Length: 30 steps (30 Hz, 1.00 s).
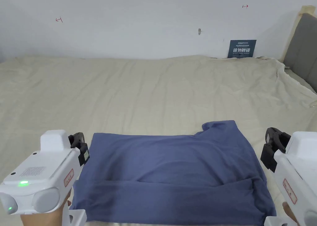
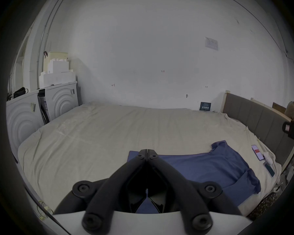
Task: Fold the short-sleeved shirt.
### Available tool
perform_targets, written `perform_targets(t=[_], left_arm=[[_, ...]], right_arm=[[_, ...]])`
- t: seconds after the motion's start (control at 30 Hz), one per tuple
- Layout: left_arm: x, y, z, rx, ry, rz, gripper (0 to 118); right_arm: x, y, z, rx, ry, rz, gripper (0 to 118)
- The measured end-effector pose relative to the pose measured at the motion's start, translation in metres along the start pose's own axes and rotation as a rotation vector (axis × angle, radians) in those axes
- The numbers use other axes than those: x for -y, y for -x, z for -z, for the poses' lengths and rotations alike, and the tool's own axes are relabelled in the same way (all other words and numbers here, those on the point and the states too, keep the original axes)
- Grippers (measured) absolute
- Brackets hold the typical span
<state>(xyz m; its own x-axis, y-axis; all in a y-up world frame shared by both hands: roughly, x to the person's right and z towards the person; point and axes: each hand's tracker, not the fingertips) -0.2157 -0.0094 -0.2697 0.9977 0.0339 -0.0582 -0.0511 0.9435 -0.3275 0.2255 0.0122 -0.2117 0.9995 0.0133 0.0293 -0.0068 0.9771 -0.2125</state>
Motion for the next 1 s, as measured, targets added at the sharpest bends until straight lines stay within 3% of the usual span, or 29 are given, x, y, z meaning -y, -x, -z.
perform_targets(t=[0.27, 0.5, 0.53, 0.6, 0.63, 0.67, 0.73, 1.0], left_arm=[[-0.019, -0.005, 0.074, 0.055, 0.162, 0.008, 0], [-0.025, 0.019, 0.196, 0.071, 0.353, -0.072, 0], [-0.019, 0.03, 0.219, 0.065, 0.396, -0.08, 4], [-0.014, 0.038, 0.249, 0.032, 0.415, -0.114, 25], [-0.011, 0.041, 0.264, 0.022, 0.444, -0.121, 42], [-0.012, 0.036, 0.267, 0.02, 0.474, -0.122, 66], [-0.004, 0.038, 0.29, 0.01, 0.554, -0.11, 83], [0.039, 0.047, 0.365, -0.047, 0.67, -0.031, 82]], right_arm=[[-0.001, -0.004, 0.034, -0.01, 0.031, 0.022, 0], [0.012, -0.011, 0.076, 0.004, 0.094, 0.014, 0], [0.014, -0.013, 0.081, 0.01, 0.103, 0.016, 0], [0.021, -0.017, 0.094, 0.019, 0.126, 0.013, 0], [0.023, -0.019, 0.099, 0.025, 0.136, 0.011, 0], [0.025, -0.021, 0.104, 0.03, 0.146, 0.01, 0], [0.034, -0.028, 0.115, 0.038, 0.161, 0.007, 0], [0.047, -0.034, 0.144, 0.072, 0.22, 0.0, 0]])
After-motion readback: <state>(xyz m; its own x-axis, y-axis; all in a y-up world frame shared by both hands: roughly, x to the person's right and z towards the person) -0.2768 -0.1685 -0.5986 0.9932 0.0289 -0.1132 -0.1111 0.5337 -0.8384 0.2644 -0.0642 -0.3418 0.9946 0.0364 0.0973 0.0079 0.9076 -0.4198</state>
